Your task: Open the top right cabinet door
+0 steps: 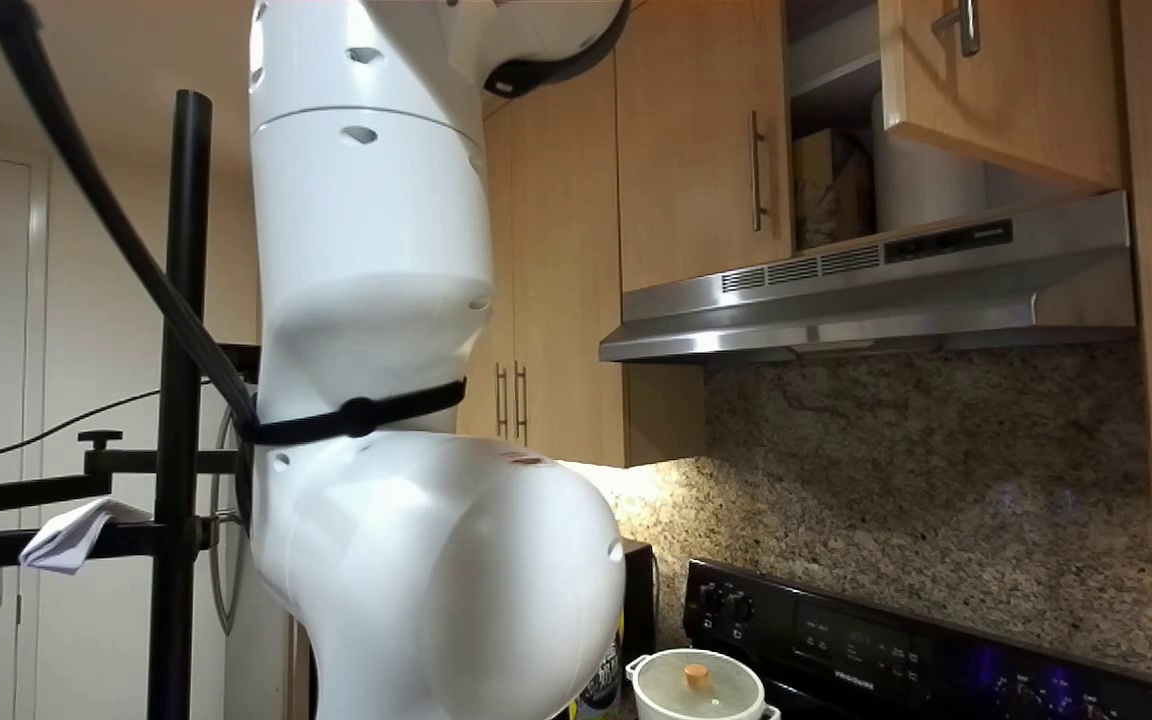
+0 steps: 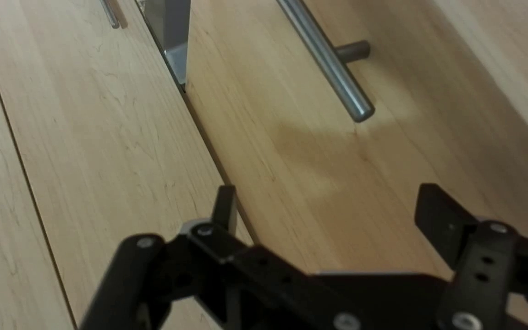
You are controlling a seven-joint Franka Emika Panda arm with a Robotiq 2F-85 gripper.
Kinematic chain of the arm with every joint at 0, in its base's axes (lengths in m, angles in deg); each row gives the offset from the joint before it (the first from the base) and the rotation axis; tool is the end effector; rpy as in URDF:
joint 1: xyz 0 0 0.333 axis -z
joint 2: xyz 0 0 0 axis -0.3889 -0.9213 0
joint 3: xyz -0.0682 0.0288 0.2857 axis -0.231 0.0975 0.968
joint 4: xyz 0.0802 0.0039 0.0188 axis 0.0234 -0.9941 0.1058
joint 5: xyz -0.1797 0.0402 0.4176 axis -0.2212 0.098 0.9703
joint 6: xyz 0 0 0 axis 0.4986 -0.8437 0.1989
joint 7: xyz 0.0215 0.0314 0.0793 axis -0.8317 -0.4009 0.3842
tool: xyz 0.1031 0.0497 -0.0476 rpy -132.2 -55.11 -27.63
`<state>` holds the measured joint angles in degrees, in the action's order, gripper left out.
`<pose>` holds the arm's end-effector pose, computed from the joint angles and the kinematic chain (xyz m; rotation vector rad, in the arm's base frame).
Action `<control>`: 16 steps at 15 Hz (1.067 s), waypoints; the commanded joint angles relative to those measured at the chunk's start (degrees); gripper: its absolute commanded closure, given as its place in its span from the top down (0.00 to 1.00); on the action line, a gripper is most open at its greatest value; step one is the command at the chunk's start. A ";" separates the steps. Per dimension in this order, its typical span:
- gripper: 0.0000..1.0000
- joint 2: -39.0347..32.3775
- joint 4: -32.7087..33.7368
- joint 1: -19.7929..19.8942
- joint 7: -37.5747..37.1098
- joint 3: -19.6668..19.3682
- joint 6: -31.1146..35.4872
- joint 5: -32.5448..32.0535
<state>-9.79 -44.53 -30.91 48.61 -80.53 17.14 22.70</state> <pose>0.3272 -0.2591 1.0069 -2.3928 0.2104 -1.1732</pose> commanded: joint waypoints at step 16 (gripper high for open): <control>1.00 -0.42 0.09 0.26 -0.77 -0.16 -0.29 -0.45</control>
<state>-9.85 -44.50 -30.82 48.60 -80.62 17.09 22.70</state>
